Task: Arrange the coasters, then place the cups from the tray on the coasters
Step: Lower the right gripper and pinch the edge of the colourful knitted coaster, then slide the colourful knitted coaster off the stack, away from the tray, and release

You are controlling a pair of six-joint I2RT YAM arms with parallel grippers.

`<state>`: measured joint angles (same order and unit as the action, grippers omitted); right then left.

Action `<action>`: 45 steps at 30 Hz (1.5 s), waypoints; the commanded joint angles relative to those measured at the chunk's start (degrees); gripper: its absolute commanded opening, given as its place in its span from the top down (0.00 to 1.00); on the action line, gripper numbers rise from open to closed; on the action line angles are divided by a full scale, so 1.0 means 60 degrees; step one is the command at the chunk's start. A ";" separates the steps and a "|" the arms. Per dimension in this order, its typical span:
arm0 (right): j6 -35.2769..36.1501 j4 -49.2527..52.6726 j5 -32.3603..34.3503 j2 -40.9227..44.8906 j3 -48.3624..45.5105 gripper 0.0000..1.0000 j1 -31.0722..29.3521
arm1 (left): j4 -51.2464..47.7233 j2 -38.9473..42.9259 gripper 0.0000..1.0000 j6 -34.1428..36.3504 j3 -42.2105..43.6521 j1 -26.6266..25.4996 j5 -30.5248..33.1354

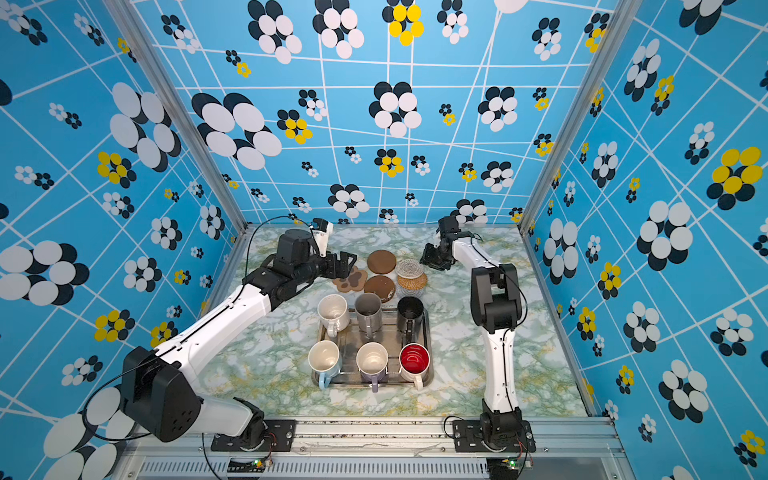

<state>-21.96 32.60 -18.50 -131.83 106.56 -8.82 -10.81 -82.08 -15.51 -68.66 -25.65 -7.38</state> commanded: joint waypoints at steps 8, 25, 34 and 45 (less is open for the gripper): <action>-0.0397 -0.0099 -0.0621 -0.0568 0.0279 0.64 0.0022 | -0.0086 0.0054 0.06 -0.0147 -0.0055 -0.0061 -0.0228; -0.0662 -0.0313 -0.0945 -0.0704 0.0239 0.91 0.0020 | -0.0022 0.0116 0.06 -0.0167 0.0077 -0.0061 -0.0209; -0.0662 -0.0265 -0.0970 -0.0582 0.0244 1.00 0.0025 | 0.0036 0.0173 0.06 -0.0168 0.0120 -0.0061 -0.0345; -0.0778 -0.0735 -0.1383 0.0046 0.0011 1.00 0.0061 | 0.0207 0.0376 0.06 -0.0213 0.0253 -0.0075 -0.0584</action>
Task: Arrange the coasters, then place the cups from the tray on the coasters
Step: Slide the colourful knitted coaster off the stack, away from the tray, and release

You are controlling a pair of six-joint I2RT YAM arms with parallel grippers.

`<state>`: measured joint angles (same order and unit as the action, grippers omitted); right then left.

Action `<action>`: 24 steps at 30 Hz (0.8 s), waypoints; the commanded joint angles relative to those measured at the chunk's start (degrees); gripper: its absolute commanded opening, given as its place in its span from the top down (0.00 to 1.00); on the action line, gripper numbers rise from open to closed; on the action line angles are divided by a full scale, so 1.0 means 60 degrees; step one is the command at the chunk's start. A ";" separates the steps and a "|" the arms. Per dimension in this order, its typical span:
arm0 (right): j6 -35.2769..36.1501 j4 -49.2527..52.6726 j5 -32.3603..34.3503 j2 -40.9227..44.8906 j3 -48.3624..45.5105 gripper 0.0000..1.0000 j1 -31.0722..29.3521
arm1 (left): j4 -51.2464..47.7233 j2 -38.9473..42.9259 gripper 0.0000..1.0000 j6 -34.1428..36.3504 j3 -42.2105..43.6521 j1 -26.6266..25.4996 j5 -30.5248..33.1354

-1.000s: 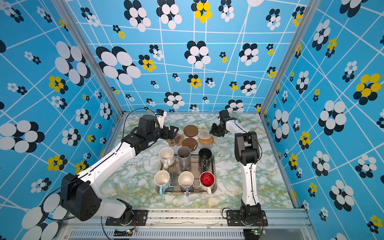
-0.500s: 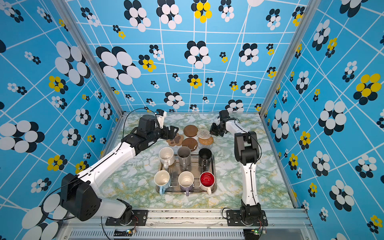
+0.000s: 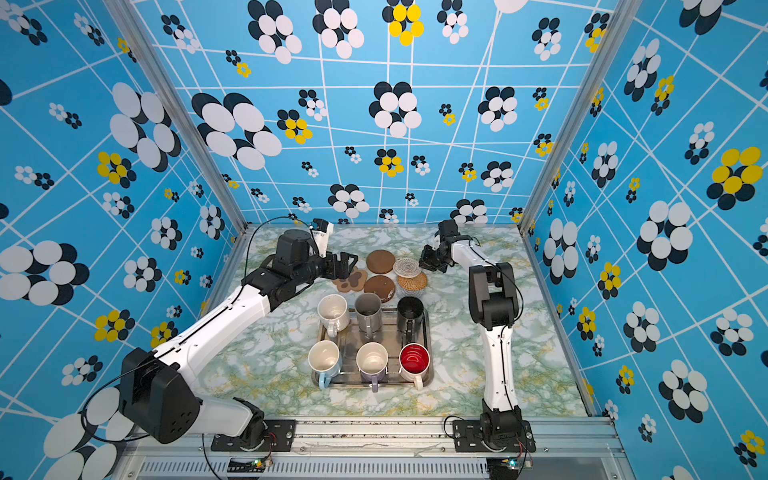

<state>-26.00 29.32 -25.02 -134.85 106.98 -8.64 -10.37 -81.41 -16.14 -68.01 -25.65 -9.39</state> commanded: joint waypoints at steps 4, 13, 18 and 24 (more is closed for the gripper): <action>-0.0178 -0.0323 -0.0273 0.0781 -0.0161 1.00 0.0115 | 0.0124 0.0375 0.06 -0.0129 0.0176 -0.0076 -0.0281; -0.0106 -0.0458 -0.0067 0.1514 -0.0838 1.00 0.0770 | 0.0194 0.0604 0.06 -0.0193 0.0317 -0.0090 -0.0266; 0.0195 -0.0283 0.0319 0.2147 -0.1408 1.00 0.1218 | 0.0205 0.0675 0.06 -0.0210 0.0347 -0.0105 -0.0267; 0.0490 -0.0165 0.0895 0.2800 -0.2296 1.00 0.1800 | 0.0251 0.0706 0.06 -0.0225 0.0378 -0.0151 -0.0282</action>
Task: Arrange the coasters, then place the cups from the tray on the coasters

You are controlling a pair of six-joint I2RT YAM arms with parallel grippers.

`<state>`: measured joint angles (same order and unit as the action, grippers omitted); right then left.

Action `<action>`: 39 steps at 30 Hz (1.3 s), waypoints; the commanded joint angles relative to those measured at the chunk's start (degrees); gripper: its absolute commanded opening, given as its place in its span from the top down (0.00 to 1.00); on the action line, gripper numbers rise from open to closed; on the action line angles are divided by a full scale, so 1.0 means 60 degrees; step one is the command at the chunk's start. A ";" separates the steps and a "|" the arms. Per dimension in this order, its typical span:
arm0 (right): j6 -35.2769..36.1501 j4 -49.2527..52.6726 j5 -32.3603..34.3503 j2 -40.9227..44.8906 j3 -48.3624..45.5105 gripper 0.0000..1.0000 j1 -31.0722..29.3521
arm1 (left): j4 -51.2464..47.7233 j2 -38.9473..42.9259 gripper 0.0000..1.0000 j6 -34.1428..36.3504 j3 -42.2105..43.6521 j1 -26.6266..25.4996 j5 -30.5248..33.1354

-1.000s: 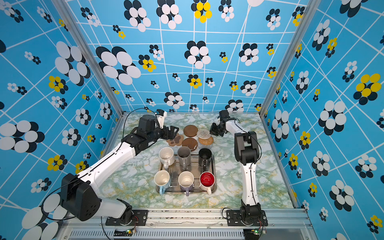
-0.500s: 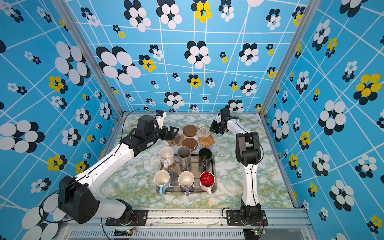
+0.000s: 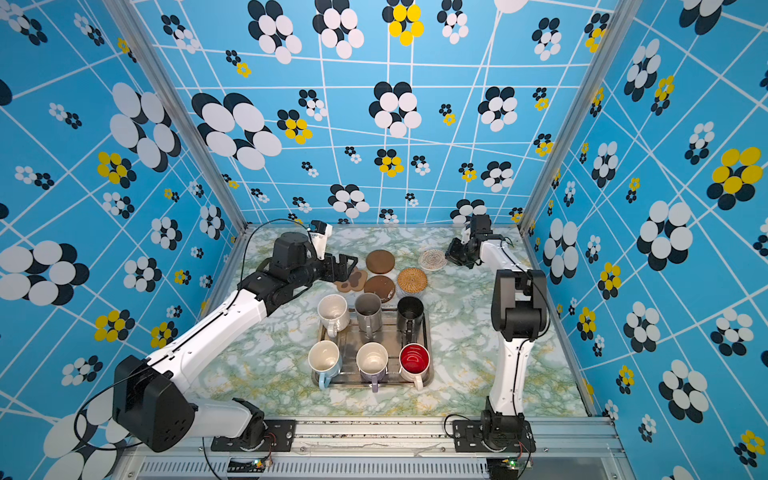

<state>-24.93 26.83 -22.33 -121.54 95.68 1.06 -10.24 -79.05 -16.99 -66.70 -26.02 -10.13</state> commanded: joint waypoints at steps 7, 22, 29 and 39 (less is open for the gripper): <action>0.0735 0.0685 0.1225 0.0759 -0.1019 1.00 0.0479 | 0.0119 0.0408 0.06 -0.0083 0.0156 -0.0126 -0.0174; 0.1192 0.1357 0.2278 0.0262 -0.0738 1.00 0.0545 | -0.0109 0.0694 0.06 0.0034 0.0166 -0.0160 -0.0002; 0.1356 0.1769 0.2483 -0.0340 0.0195 1.00 0.0570 | -0.0214 0.0708 0.06 0.0082 0.0124 -0.0190 0.0098; 0.1474 0.2047 0.2768 -0.0735 0.0448 0.78 0.0585 | -0.0266 0.0676 0.06 0.0093 0.0141 -0.0190 0.0278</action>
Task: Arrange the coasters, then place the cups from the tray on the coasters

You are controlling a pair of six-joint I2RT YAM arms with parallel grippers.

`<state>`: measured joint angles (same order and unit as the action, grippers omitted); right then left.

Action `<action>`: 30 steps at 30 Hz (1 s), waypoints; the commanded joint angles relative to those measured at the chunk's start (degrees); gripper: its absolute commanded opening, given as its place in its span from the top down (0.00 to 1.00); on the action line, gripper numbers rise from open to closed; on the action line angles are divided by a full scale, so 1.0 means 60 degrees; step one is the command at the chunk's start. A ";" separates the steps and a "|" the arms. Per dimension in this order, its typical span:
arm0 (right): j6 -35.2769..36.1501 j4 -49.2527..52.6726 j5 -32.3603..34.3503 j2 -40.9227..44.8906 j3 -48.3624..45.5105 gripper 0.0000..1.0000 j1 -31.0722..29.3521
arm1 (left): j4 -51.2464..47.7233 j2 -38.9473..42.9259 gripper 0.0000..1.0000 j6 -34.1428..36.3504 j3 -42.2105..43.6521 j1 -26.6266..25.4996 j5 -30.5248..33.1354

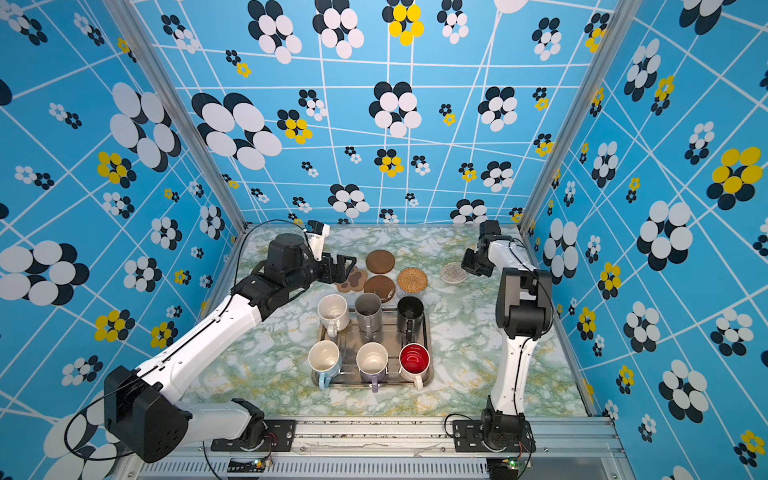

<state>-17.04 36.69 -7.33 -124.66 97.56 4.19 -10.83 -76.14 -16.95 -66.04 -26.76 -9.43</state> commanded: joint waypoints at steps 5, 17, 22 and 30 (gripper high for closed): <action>0.0276 0.0686 0.0351 -0.0129 0.0248 0.65 0.0064 | -0.0187 0.0147 0.06 0.0071 0.0046 -0.0080 0.0162; -0.0152 -0.0118 -0.0547 0.2139 -0.0876 0.62 -0.0094 | 0.0077 0.0195 0.06 -0.0031 0.0152 -0.0109 0.0224; -0.0577 -0.0888 -0.1430 0.2568 -0.1609 0.62 -0.0449 | 0.0153 0.0181 0.06 -0.0066 0.0138 -0.0139 0.0210; -0.0997 -0.1574 -0.2352 0.1901 -0.1921 0.65 -0.1053 | 0.0194 0.0194 0.07 -0.0186 0.0072 -0.0183 0.0077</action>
<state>-20.78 29.41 -17.74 -110.80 86.91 -1.41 -10.72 -76.14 -17.54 -66.04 -27.40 -8.99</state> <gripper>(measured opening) 0.359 0.938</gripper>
